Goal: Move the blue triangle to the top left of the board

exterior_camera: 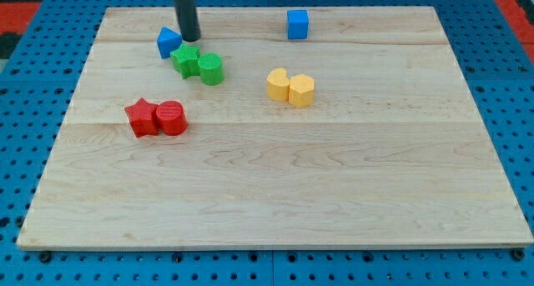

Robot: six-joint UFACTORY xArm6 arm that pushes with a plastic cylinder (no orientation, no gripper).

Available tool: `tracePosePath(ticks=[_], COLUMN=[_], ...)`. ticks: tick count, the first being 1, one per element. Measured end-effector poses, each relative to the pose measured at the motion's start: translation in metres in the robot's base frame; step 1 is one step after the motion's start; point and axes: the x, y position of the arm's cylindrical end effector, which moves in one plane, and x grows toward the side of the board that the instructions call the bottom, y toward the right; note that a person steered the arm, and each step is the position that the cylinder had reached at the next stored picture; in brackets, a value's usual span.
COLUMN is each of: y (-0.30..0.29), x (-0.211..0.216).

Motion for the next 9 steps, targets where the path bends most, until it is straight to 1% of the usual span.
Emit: tracePosePath(ticks=[1,2,3,4,5,6,7,9], y=[-0.05,-0.095,-0.121,-0.138,-0.138,-0.139,-0.139,-0.139], x=[0.04,0.053,0.048,0.028,0.005,0.017,0.02,0.013])
